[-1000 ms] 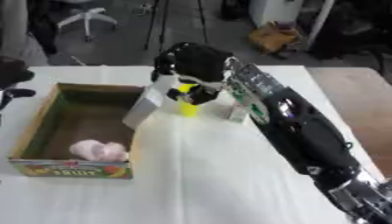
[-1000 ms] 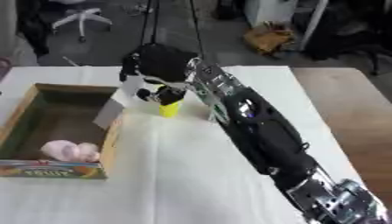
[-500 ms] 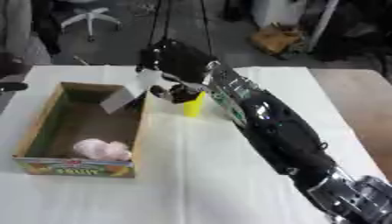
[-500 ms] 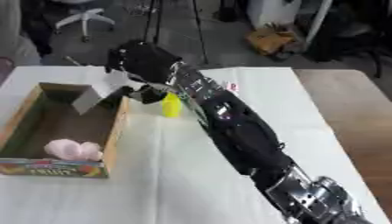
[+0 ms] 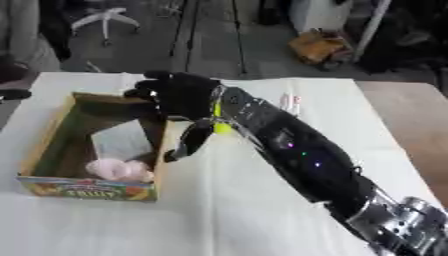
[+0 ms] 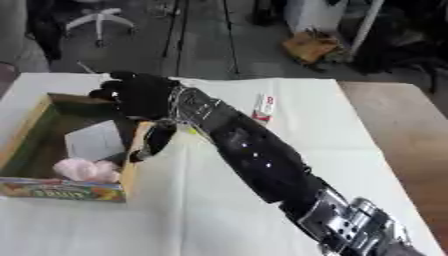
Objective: Pick up objects on the table and place them in the box.
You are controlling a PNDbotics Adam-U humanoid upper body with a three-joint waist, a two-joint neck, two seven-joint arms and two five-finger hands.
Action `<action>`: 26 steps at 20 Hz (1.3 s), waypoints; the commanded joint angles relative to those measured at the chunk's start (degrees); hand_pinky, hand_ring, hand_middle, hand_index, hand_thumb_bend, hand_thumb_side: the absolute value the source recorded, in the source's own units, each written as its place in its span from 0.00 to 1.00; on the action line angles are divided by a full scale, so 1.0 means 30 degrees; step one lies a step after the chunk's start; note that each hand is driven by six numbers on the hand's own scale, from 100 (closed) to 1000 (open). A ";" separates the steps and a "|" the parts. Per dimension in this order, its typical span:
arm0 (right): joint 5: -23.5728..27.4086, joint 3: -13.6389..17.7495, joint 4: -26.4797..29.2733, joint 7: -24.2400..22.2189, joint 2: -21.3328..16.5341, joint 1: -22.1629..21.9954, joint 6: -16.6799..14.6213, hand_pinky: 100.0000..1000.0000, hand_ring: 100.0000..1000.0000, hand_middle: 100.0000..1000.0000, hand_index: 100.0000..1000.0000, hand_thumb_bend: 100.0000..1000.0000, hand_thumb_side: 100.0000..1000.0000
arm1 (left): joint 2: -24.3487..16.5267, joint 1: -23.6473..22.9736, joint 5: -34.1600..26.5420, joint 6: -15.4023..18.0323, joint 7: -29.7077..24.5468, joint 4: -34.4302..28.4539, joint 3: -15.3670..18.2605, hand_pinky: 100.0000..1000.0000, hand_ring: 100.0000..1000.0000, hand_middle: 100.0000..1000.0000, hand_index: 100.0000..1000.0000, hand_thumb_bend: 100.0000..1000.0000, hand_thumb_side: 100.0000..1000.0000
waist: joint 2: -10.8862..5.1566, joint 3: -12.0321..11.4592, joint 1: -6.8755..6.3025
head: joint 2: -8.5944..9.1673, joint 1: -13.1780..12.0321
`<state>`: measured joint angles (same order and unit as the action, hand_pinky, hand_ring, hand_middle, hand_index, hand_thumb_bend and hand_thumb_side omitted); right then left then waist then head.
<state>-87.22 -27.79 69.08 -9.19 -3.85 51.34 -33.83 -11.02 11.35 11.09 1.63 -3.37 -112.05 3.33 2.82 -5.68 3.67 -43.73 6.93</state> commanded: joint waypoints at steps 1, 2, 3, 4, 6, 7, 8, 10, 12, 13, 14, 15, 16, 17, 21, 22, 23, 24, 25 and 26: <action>-0.0857 0.0642 0.0892 -0.0291 -0.0124 0.0242 -0.0404 1.00 0.96 0.98 1.00 0.61 0.61 | -0.0078 0.0233 0.0013 0.0010 -0.0008 -0.0372 0.0072 0.65 0.76 0.62 0.79 0.47 0.91 | -0.0249 0.0051 -0.0175 | -0.0130 -0.0058; -0.0933 0.0764 0.0929 -0.0191 -0.0160 0.0214 -0.0366 1.00 0.96 0.98 1.00 0.61 0.61 | -0.0082 0.0224 0.0016 0.0006 0.0000 -0.0370 0.0079 0.65 0.76 0.62 0.79 0.47 0.91 | -0.0252 0.0090 -0.0179 | -0.0130 -0.0078; -0.0967 0.0843 0.0948 -0.0084 -0.0191 0.0187 -0.0319 0.98 0.94 0.97 1.00 0.60 0.59 | -0.0084 0.0217 0.0018 0.0005 0.0011 -0.0368 0.0086 0.65 0.76 0.62 0.79 0.47 0.91 | -0.0254 0.0126 -0.0187 | -0.0130 -0.0093; -0.0856 0.1094 0.1042 0.0105 -0.0255 0.0118 -0.0163 0.98 0.94 0.97 1.00 0.59 0.59 | -0.0090 0.0201 0.0017 0.0006 0.0056 -0.0373 0.0115 0.65 0.76 0.62 0.79 0.47 0.91 | -0.0256 0.0220 -0.0213 | -0.0130 -0.0125; -0.0456 0.1687 0.1185 0.0610 -0.0355 -0.0093 0.0317 0.90 0.88 0.93 0.98 0.56 0.55 | -0.0099 0.0178 -0.0001 0.0017 0.0213 -0.0392 0.0191 0.65 0.75 0.62 0.79 0.47 0.91 | -0.0257 0.0418 -0.0285 | -0.0130 -0.0259; -0.0189 0.2107 0.1325 0.0896 -0.0393 -0.0264 0.0599 0.89 0.87 0.92 0.97 0.56 0.55 | -0.0113 0.0156 -0.0016 0.0031 0.0365 -0.0410 0.0247 0.65 0.75 0.62 0.79 0.47 0.90 | -0.0257 0.0531 -0.0323 | -0.0130 -0.0344; 0.0100 0.2570 0.1369 0.1195 -0.0405 -0.0460 0.0896 0.84 0.84 0.91 0.97 0.52 0.56 | -0.0118 0.0131 -0.0032 0.0039 0.0531 -0.0417 0.0297 0.65 0.76 0.62 0.79 0.47 0.90 | -0.0254 0.0658 -0.0370 | -0.0130 -0.0429; 0.0710 0.3555 0.1141 0.1811 -0.0408 -0.0718 0.1511 0.81 0.82 0.89 0.96 0.51 0.54 | -0.0133 0.0099 -0.0061 0.0051 0.0795 -0.0405 0.0332 0.65 0.76 0.62 0.78 0.47 0.90 | -0.0251 0.0777 -0.0407 | -0.0130 -0.0500; 0.1316 0.4539 0.0618 0.2419 -0.0413 -0.0866 0.2119 0.75 0.78 0.87 0.95 0.49 0.54 | -0.0133 0.0069 -0.0086 0.0038 0.1017 -0.0355 0.0360 0.65 0.76 0.62 0.78 0.46 0.90 | -0.0244 0.0874 -0.0436 | -0.0130 -0.0556; 0.1619 0.5031 0.0326 0.2722 -0.0387 -0.0991 0.2422 0.75 0.78 0.87 0.95 0.49 0.54 | -0.0137 0.0048 -0.0102 0.0022 0.1151 -0.0315 0.0378 0.65 0.76 0.62 0.78 0.46 0.90 | -0.0250 0.0936 -0.0447 | -0.0130 -0.0585; 0.1905 0.5497 0.0001 0.3009 -0.0425 -0.1184 0.2709 0.70 0.75 0.86 0.94 0.47 0.52 | -0.0120 -0.0001 -0.0104 -0.0013 0.1298 -0.0254 0.0430 0.65 0.76 0.62 0.78 0.46 0.91 | -0.0257 0.1068 -0.0490 | -0.0130 -0.0711; 0.2195 0.5968 -0.0348 0.3299 -0.0487 -0.1462 0.2998 0.69 0.74 0.85 0.94 0.46 0.51 | -0.0114 -0.0069 -0.0090 -0.0071 0.1452 -0.0157 0.0497 0.65 0.76 0.62 0.78 0.46 0.91 | -0.0274 0.1236 -0.0535 | -0.0130 -0.0854; 0.2500 0.6464 -0.0653 0.3604 -0.0559 -0.1649 0.3304 0.67 0.74 0.85 0.94 0.45 0.51 | -0.0118 -0.0102 -0.0070 -0.0107 0.1553 -0.0068 0.0513 0.65 0.76 0.62 0.78 0.46 0.91 | -0.0283 0.1316 -0.0553 | -0.0130 -0.0908; 0.2802 0.6955 -0.0920 0.3906 -0.0626 -0.1727 0.3606 0.67 0.74 0.85 0.94 0.45 0.51 | -0.0123 -0.0106 -0.0051 -0.0121 0.1602 0.0003 0.0498 0.65 0.76 0.62 0.78 0.46 0.91 | -0.0287 0.1327 -0.0553 | -0.0130 -0.0902; 0.4027 0.7765 -0.1944 0.5131 -0.0926 -0.1931 0.4831 0.66 0.72 0.84 0.92 0.36 0.47 | -0.0119 -0.0148 -0.0010 -0.0177 0.1599 0.0343 0.0457 0.65 0.76 0.62 0.78 0.45 0.92 | -0.0257 0.1263 -0.0538 | -0.0130 -0.0948; 0.4355 0.7504 -0.2087 0.5458 -0.1070 -0.2090 0.5158 0.63 0.71 0.84 0.93 0.33 0.46 | -0.0125 -0.0227 0.0005 -0.0238 0.1589 0.0509 0.0494 0.65 0.76 0.62 0.79 0.44 0.93 | -0.0233 0.1311 -0.0538 | -0.0130 -0.1027; 0.4657 0.7169 -0.1974 0.5761 -0.1303 -0.2404 0.5461 0.63 0.71 0.84 0.93 0.33 0.46 | -0.0139 -0.0283 0.0033 -0.0345 0.1576 0.0755 0.0543 0.65 0.76 0.62 0.79 0.44 0.93 | -0.0229 0.1377 -0.0538 | -0.0130 -0.1089; 0.4954 0.6826 -0.1708 0.6058 -0.1509 -0.2764 0.5707 0.63 0.71 0.84 0.92 0.29 0.46 | -0.0148 -0.0291 0.0056 -0.0412 0.1564 0.0964 0.0571 0.65 0.76 0.62 0.79 0.44 0.93 | -0.0224 0.1423 -0.0530 | -0.0130 -0.1141; 0.5244 0.6461 -0.1409 0.6348 -0.1729 -0.3173 0.5714 0.63 0.71 0.84 0.93 0.28 0.45 | -0.0133 -0.0281 0.0078 -0.0490 0.1575 0.1173 0.0620 0.65 0.76 0.62 0.79 0.43 0.93 | -0.0196 0.1477 -0.0526 | -0.0130 -0.1309; 0.5536 0.6146 -0.1154 0.6608 -0.1929 -0.3599 0.5568 0.63 0.71 0.84 0.92 0.26 0.46 | -0.0126 -0.0281 0.0096 -0.0535 0.1587 0.1335 0.0651 0.65 0.77 0.62 0.79 0.43 0.94 | -0.0177 0.1527 -0.0535 | -0.0130 -0.1444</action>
<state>-72.03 -8.49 63.82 9.38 -7.76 39.74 -17.43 -11.01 10.04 11.16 0.30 1.30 -108.01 4.80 2.83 -1.08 2.24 -43.73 3.09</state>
